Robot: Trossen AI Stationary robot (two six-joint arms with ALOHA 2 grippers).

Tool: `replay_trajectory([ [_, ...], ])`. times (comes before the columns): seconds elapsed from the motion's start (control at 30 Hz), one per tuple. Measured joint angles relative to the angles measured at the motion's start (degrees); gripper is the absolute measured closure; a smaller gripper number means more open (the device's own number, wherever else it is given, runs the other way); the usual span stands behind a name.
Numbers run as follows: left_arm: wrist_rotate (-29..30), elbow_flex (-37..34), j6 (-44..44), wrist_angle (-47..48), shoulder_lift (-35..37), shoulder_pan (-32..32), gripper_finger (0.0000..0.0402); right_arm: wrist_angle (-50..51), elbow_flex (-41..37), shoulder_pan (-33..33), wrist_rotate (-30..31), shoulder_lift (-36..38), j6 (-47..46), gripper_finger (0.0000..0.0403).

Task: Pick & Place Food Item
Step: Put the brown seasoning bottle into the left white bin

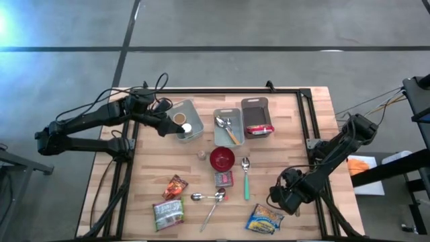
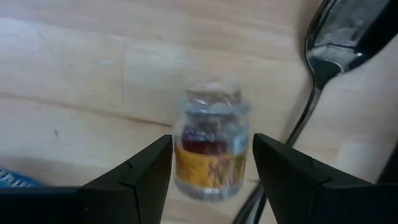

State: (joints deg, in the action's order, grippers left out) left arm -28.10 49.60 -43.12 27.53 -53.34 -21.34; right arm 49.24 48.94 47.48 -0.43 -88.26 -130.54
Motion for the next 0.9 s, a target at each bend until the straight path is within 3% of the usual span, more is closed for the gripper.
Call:
replay_trajectory([
  [0.27, 0.00, 0.00, -0.63, -0.05, 0.00, -0.02, 0.0245, -9.69, -5.24, 0.02, 0.04, -0.01, 0.09, 0.0183],
  [0.5, -0.02, 0.00, -0.87, -0.29, 0.00, -0.02, 0.0245, -9.95, -5.92, 0.02, 0.00, 0.02, 0.33, 0.0188],
  [0.63, 0.00, 0.00, -0.89, -0.50, 0.00, -0.02, 0.0245, -9.93, -5.94, 0.02, -0.02, 0.02, 0.60, 0.0216],
  [0.9, 0.00, 0.00, -1.13, -0.92, 0.00, -0.02, 0.0245, -10.61, -5.98, 0.02, 0.07, 0.06, 1.88, 0.0216],
])
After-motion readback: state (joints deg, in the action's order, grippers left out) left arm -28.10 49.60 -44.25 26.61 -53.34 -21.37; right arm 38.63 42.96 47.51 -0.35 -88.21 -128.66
